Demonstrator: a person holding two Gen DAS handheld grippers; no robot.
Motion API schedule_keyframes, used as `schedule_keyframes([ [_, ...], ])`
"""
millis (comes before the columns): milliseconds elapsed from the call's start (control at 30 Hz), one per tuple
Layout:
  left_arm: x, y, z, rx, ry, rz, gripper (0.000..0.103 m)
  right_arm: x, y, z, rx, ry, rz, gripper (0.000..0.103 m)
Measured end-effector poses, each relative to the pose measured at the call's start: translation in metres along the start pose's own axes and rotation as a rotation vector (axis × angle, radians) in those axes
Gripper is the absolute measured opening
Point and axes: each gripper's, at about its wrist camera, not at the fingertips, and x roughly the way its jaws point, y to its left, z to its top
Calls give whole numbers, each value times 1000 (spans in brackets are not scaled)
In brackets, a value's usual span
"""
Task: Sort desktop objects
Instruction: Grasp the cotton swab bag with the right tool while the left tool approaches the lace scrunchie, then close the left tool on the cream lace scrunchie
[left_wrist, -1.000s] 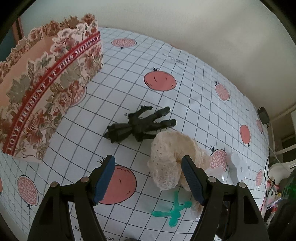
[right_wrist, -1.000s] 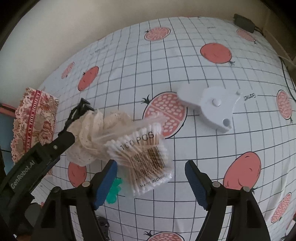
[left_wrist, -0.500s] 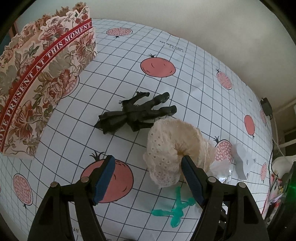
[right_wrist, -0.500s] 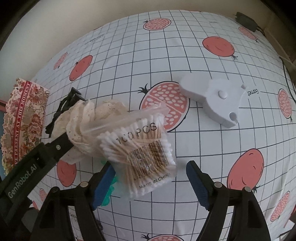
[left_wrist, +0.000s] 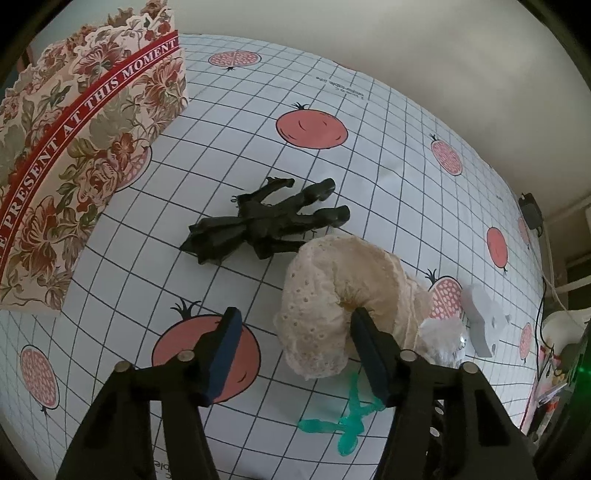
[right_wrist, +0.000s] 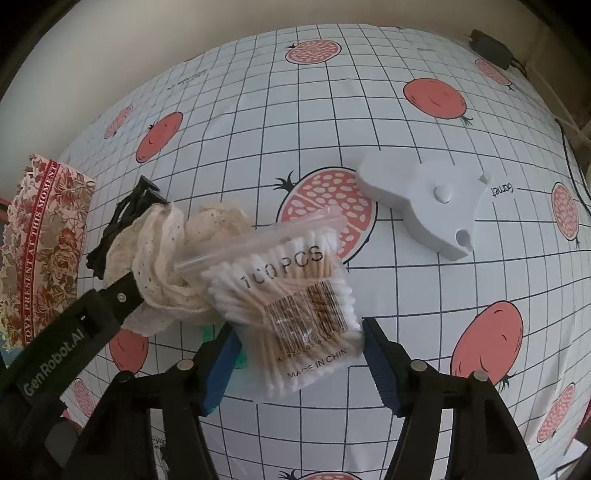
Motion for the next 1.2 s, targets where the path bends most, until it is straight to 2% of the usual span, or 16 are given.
schedule_keyframes([
  [233,3,0,0,1,10,5,60,-2,-3,0,2,-6,-8,64],
  [333,4,0,-1,8,13,2,50,-4,-5,2,4,-11,-12,60],
  [500,4,-3,-2,15,14,-9,44,-7,-10,3,14,-18,-4,57],
  [800,4,-1,-4,15,26,-21,44,-2,18,17,29,-26,-12,54],
  [967,1,1,-5,17,27,-26,44,1,8,25,48,-27,-9,54],
  [1100,0,0,-7,23,32,-41,34,3,12,29,55,-32,-3,52],
  [1200,-1,0,-8,22,30,-48,31,2,14,31,56,-37,12,48],
])
